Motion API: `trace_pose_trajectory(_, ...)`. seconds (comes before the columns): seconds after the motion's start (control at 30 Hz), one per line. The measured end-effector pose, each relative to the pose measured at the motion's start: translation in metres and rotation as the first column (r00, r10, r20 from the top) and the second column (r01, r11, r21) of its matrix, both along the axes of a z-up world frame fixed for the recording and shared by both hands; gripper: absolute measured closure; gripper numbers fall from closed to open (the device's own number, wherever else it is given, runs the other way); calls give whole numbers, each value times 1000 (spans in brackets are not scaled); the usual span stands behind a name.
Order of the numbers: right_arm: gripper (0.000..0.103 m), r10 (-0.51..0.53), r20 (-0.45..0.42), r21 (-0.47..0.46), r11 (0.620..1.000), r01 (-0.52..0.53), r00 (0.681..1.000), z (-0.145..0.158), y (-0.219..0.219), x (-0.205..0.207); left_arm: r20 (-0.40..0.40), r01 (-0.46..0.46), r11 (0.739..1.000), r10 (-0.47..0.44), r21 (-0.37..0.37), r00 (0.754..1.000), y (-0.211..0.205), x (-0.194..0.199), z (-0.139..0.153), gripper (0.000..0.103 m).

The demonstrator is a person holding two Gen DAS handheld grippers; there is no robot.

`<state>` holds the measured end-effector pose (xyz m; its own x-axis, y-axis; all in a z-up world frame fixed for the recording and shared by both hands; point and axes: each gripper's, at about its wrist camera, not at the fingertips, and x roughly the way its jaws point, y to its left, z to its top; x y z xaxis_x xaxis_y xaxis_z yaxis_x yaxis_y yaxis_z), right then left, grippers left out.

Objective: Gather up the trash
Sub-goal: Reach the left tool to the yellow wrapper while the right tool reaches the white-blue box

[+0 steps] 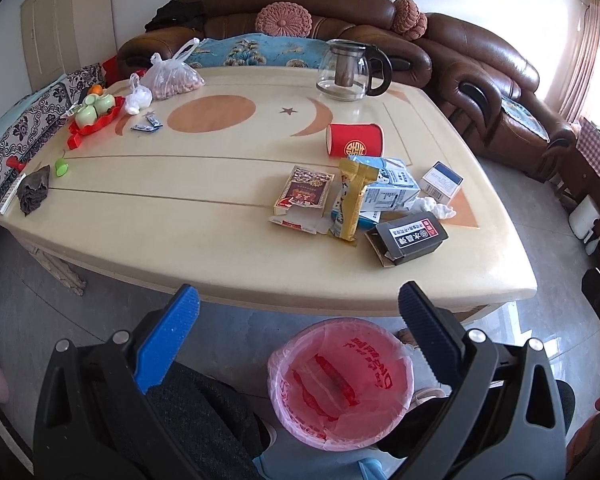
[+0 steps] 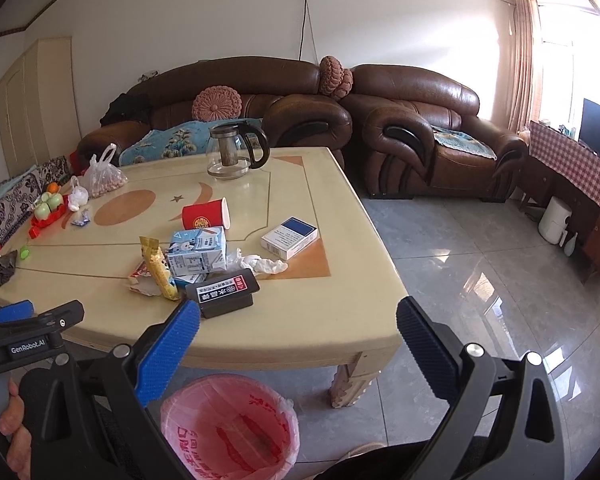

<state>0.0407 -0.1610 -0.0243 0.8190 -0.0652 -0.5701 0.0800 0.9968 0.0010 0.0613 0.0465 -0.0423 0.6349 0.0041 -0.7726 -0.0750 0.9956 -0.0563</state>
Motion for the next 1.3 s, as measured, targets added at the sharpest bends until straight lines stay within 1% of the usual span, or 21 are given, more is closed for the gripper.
trace_pose_trajectory(0.1,6,7,-9,-7,1000,-7,1000,-5,-3,12,-15,8,1000,-8,5,1000,-3,12,-6,5)
trace_pose_trajectory(0.27,6,8,-40,13,1000,-8,999,-12,-9,40,-44,12,1000,-12,9,999,-9,33,-16,5)
trace_pose_trajectory(0.4,6,-4,-62,16,1000,5,998,-18,-13,63,-63,17,1000,-16,14,998,-13,55,-24,5)
trace_pose_trajectory(0.63,6,-25,-96,4,1000,26,995,-31,-17,103,-87,29,999,-28,13,996,-19,82,-36,5)
trace_pose_trajectory(0.93,6,-23,-178,25,999,28,984,-58,-18,154,-133,50,999,-47,19,990,-26,117,-57,5)
trace_pose_trajectory(1.03,6,-20,-194,28,999,26,981,-64,-16,170,-149,48,999,-46,10,988,-25,128,-64,5)
trace_pose_trajectory(1.3,6,-36,-227,44,998,47,973,-79,-14,209,-152,54,998,-53,8,987,-26,146,-73,5)
